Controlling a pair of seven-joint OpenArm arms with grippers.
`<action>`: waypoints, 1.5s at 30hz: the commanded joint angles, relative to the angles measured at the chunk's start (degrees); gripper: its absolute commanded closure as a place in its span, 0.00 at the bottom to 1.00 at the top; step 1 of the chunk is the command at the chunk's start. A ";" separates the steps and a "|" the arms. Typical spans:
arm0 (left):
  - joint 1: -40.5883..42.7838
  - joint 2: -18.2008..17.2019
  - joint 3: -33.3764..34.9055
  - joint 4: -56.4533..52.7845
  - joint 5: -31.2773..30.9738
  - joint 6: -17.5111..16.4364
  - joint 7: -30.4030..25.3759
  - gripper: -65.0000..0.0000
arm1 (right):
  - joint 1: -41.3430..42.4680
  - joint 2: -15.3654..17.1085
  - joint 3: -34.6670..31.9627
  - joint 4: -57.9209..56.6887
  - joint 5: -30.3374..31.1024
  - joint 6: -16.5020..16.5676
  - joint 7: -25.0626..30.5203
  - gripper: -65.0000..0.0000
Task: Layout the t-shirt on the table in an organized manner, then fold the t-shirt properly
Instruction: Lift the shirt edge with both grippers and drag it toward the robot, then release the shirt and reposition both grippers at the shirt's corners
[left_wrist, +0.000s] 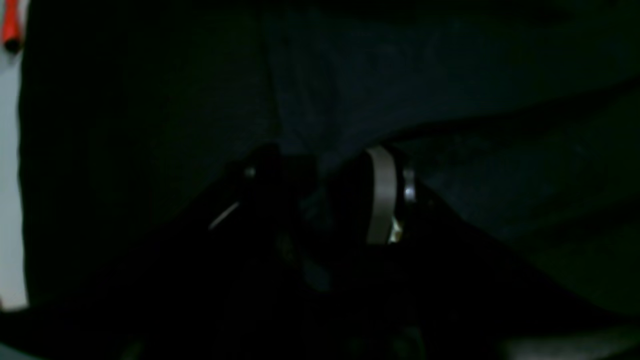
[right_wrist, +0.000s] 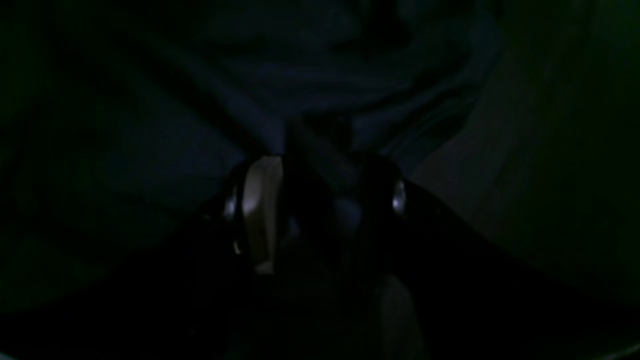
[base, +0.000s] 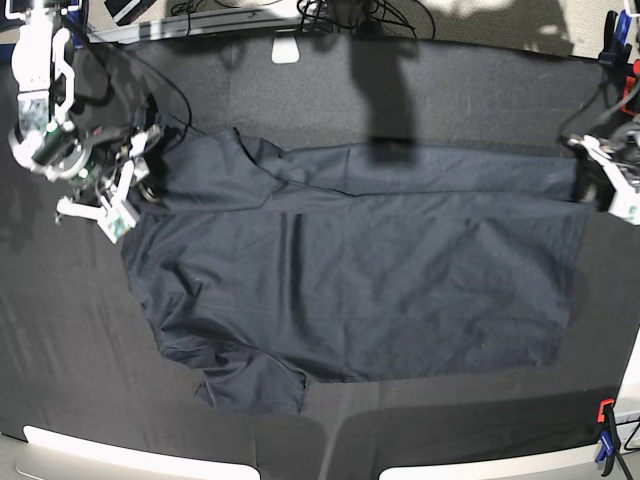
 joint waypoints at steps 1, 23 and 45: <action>-0.79 -1.60 -0.63 0.68 0.52 0.52 -1.05 0.64 | 0.98 1.11 0.52 0.85 0.33 -0.39 0.81 0.60; -0.55 -3.30 -0.79 4.90 4.96 12.79 6.16 0.65 | -2.97 1.22 4.46 16.65 12.79 -1.75 -10.78 0.60; -0.44 6.12 -0.76 13.88 4.98 12.61 6.27 0.65 | -15.85 3.45 -16.57 13.49 -17.81 -4.55 0.24 0.60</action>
